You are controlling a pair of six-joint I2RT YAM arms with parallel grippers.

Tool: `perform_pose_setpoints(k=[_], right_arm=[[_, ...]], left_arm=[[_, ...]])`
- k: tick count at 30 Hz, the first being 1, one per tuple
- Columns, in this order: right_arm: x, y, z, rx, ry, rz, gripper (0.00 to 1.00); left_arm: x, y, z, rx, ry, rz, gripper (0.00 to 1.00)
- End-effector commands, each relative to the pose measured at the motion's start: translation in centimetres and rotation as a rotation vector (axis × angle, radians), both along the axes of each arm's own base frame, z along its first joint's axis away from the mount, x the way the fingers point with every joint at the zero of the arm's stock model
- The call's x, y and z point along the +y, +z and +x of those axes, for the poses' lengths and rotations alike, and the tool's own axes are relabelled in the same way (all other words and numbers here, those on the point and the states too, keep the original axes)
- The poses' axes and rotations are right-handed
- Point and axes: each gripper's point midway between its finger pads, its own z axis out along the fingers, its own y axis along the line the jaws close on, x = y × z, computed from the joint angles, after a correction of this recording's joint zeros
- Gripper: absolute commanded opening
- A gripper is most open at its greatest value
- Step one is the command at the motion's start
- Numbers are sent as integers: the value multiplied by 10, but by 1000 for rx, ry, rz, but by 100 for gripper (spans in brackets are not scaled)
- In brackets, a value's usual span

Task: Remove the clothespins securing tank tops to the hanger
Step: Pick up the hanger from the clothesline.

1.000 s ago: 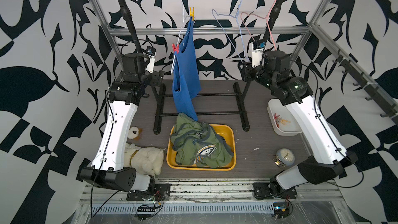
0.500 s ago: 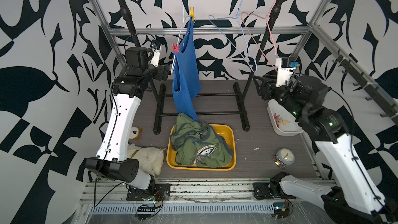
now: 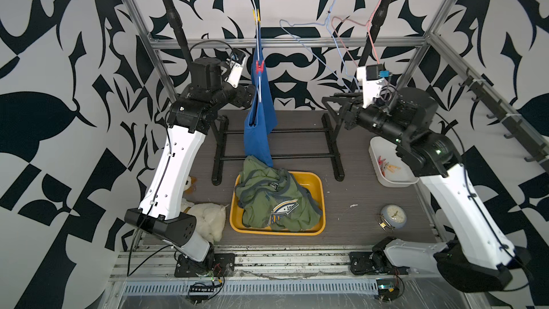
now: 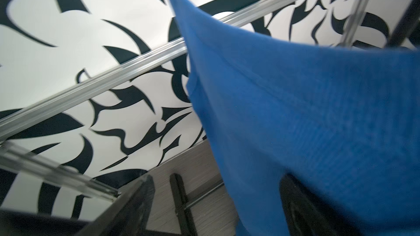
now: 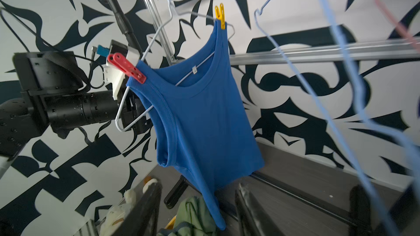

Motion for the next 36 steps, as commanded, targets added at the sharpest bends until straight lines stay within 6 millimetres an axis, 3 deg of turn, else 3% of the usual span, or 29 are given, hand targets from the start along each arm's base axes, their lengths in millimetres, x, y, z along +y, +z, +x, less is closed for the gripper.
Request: perform_pose_setpoints(k=[1, 5, 12, 18, 23, 27, 32, 36], right_arm=[[21, 42, -14, -97, 101, 83, 54], [38, 47, -11, -123, 115, 76, 54], [36, 72, 1, -181, 58, 108, 56], [24, 78, 34, -251, -111, 45, 57], [38, 84, 56, -270, -118, -29, 58], [54, 77, 74, -225, -89, -53, 58], [70, 63, 85, -182, -54, -66, 58], [70, 58, 88, -167, -60, -73, 58]], left_arm=[[-31, -9, -3, 23, -100, 17, 90], [-42, -12, 5, 26, -83, 33, 91], [-21, -7, 17, -20, 51, 62, 91], [-7, 1, 3, -46, 76, 82, 91], [7, 26, -26, -73, 72, 97, 92], [21, 38, -47, -87, 80, 130, 92], [35, 35, -59, -80, 108, 169, 93], [37, 32, -61, -71, 108, 173, 93]])
